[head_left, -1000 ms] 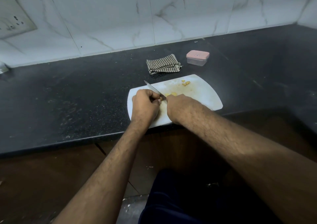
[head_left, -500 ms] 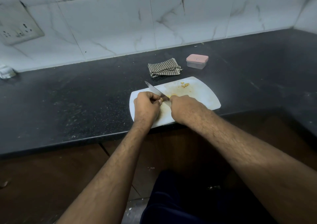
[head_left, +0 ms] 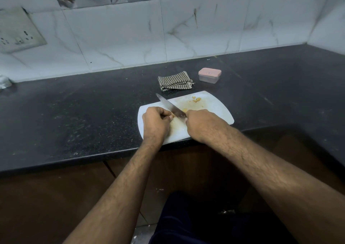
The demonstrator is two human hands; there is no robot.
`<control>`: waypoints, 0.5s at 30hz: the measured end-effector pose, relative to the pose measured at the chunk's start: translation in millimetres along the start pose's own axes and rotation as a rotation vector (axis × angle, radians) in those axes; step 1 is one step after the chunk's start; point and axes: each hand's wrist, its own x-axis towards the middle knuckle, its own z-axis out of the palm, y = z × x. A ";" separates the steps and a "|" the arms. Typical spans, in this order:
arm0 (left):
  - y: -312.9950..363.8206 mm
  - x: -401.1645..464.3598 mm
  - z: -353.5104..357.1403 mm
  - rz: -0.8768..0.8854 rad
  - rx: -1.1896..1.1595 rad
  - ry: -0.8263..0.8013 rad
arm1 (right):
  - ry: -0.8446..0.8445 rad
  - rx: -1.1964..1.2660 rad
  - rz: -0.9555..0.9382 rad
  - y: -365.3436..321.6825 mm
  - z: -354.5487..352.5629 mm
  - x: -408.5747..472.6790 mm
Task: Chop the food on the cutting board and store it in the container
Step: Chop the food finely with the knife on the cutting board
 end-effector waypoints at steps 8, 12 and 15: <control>0.3 0.1 1.1 0.006 0.005 -0.002 | -0.012 -0.042 0.012 -7.4 -4.7 -4.5; -0.3 -0.1 -0.1 0.026 0.022 -0.014 | -0.039 -0.049 -0.003 -9.0 -6.2 -6.5; -0.1 0.1 -1.5 0.032 0.028 -0.023 | -0.070 -0.043 -0.011 -10.7 -6.8 -6.6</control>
